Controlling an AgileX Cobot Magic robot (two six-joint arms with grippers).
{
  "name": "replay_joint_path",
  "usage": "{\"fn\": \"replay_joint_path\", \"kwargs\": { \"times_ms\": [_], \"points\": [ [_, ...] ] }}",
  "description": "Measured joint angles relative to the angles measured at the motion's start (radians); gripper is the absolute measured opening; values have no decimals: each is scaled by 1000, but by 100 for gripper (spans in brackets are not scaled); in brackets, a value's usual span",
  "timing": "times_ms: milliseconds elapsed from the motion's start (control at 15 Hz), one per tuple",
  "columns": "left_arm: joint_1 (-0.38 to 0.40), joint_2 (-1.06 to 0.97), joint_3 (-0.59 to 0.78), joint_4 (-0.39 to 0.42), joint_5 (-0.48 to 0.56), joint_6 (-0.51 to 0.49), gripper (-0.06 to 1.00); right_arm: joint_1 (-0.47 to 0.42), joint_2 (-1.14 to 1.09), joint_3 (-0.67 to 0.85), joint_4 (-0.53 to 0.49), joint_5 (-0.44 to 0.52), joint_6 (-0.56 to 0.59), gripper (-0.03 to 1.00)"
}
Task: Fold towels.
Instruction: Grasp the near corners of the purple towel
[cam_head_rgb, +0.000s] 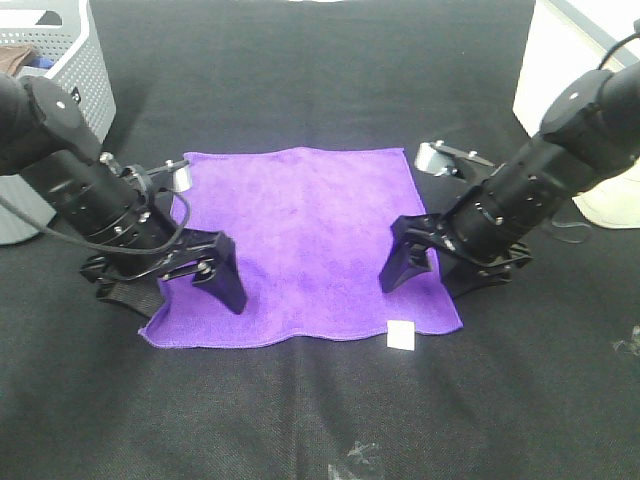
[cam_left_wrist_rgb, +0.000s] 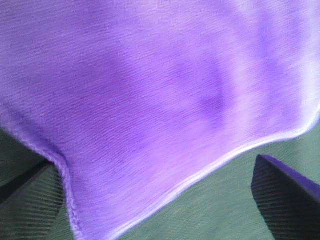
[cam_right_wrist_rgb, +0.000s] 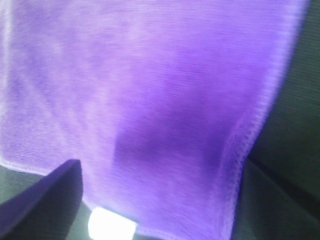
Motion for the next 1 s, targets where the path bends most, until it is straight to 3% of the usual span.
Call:
{"fn": "replay_joint_path", "kwargs": {
  "times_ms": [200, 533, 800, 933, 1000],
  "points": [
    [-31, 19, -20, -40, 6, -1, 89, 63, 5, -3, 11, -25, -1, 79],
    [-42, 31, -27, -37, 10, -13, 82, 72, 23, -60, 13, 29, -1, 71],
    [-45, 52, -24, -32, 2, -23, 35, 72, 23, -69, -111, 66, 4, 50],
    [-48, 56, -20, -20, -18, -23, 5, 72, 23, -69, -139, 66, 13, 28],
    [-48, 57, -20, -10, -18, -23, 2, 72, 23, -69, -139, 67, 16, 18]
  ]
}}
